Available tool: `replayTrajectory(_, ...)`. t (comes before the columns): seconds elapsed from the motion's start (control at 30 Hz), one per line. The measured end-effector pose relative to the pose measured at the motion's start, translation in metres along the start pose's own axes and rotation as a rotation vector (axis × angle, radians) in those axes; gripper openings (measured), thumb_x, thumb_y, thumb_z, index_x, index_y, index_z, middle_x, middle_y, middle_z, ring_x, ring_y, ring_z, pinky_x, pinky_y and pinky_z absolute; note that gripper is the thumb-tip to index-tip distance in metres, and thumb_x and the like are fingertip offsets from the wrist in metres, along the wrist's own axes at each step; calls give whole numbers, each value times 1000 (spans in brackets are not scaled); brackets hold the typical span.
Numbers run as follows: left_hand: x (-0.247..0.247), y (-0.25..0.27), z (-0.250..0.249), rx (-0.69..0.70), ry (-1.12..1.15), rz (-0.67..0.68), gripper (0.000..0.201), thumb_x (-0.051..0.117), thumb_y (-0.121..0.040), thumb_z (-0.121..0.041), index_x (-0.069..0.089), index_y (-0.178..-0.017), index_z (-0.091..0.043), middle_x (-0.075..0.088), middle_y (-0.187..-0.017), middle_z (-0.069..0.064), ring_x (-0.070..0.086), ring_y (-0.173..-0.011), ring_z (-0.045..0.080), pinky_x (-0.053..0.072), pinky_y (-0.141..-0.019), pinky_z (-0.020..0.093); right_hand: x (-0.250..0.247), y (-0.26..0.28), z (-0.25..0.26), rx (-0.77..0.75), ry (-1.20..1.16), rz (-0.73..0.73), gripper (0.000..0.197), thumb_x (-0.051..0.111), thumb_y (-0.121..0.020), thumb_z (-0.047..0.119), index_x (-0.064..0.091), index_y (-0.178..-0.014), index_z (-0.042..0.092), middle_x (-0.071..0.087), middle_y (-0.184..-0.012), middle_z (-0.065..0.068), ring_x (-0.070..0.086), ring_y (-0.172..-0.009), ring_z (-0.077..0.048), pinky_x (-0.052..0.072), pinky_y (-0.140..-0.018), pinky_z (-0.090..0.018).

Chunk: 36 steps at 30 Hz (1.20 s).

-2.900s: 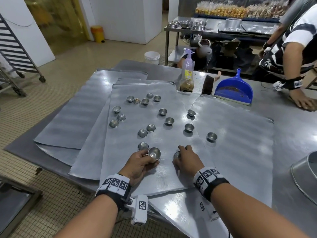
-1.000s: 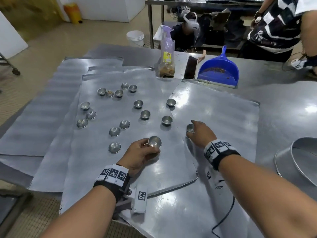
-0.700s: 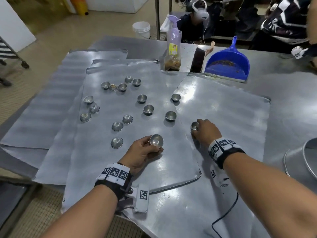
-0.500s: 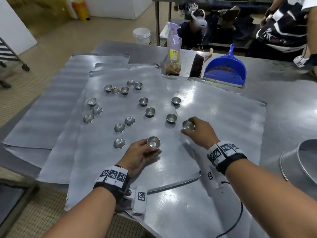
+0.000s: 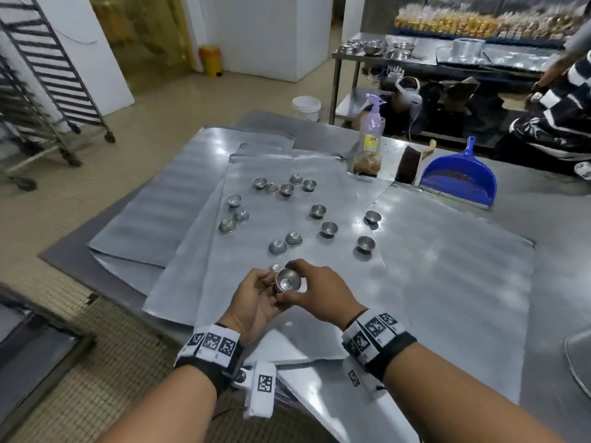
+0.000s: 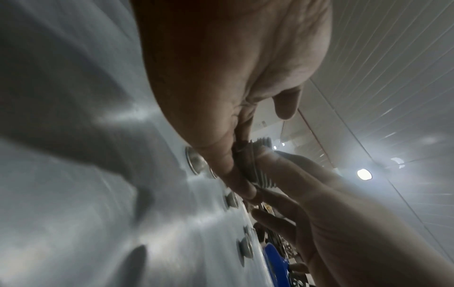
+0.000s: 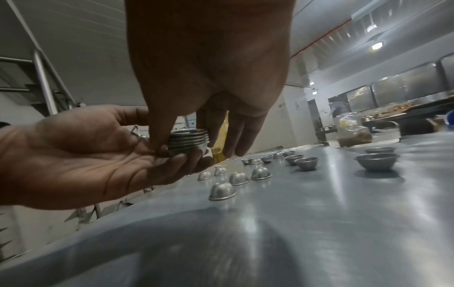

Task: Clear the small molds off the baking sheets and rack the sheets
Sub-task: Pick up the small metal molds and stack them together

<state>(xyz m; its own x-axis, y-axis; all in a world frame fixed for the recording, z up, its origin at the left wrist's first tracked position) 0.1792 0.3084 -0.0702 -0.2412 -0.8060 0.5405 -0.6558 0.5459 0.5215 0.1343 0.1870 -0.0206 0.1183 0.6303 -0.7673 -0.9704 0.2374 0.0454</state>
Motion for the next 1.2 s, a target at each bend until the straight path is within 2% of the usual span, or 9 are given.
replayTrajectory(0.07,-23,6,-11,23,22,-27,41,45,-94,-21,68,-62,-11,71,-83,15,67,-67,25,58,-74,40,9,-7,13,-15,-16,18,63,68,-75,67,54,-129,37,67,-123,13,63,-108,-13,52,-90,-37)
replayTrajectory(0.17,-61,14,-28,60,-10,-121,23,53,-94,-16,69,-96,1,73,-93,21,69,-87,35,57,-87,45,14,-27,17,10,-42,-12,48,57,-91,57,58,-130,29,65,-128,11,63,-109,-16,50,-93,-37)
replayTrajectory(0.23,-80,17,-33,64,-107,-165,18,60,-92,-10,67,-105,-1,72,-96,21,71,-87,32,55,-91,44,18,-43,6,63,39,7,39,52,-96,43,59,-130,24,65,-130,4,62,-112,-21,48,-95,-36)
replayTrajectory(0.33,-100,21,-44,93,-162,-173,14,63,-91,0,67,-104,-2,72,-96,21,74,-84,26,55,-92,40,37,-65,-4,118,179,143,38,49,-98,33,56,-133,20,62,-131,-6,57,-120,-28,45,-97,-37)
replayTrajectory(0.5,-117,19,-50,91,-153,-131,26,67,-88,3,66,-114,0,73,-103,20,74,-93,28,57,-92,37,69,-85,-4,111,282,280,27,51,-94,23,58,-120,20,56,-124,-11,56,-117,-31,44,-94,-34)
replayTrajectory(0.67,-118,13,-53,75,-153,-114,30,68,-87,4,65,-117,-1,73,-104,21,73,-96,29,54,-97,42,79,-87,-15,155,232,226,36,54,-94,24,52,-129,20,48,-128,-12,59,-110,-38,46,-95,-37)
replayTrajectory(0.9,-105,5,-55,95,-121,-66,28,64,-88,10,64,-116,6,71,-102,23,72,-95,33,61,-85,32,74,-75,-17,133,156,144,40,55,-95,28,49,-133,20,41,-124,-9,62,-102,-38,47,-92,-38)
replayTrajectory(1.07,-96,-1,-51,81,-134,-40,28,63,-88,10,64,-115,7,72,-99,21,73,-93,32,61,-77,29,58,-61,-16,88,78,38,28,64,-86,26,54,-112,20,41,-105,2,53,-86,-24,39,-77,-29)
replayTrajectory(1.2,-92,-4,-50,83,-139,-27,27,64,-87,10,64,-114,8,71,-101,22,73,-94,33,60,-77,28,59,-59,-24,115,85,84,25,71,-81,31,59,-100,20,49,-107,0,58,-95,-25,43,-81,-31)
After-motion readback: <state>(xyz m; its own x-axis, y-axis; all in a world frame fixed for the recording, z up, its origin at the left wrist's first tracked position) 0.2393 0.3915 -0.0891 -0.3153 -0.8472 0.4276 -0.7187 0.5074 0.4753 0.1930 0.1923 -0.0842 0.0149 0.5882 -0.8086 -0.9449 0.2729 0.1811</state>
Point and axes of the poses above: each hand's wrist, its own y-axis away from the middle knuckle, its own x-axis out of the palm, z = x × y, the point moved 8 cm from there along -y, towards the middle knuckle
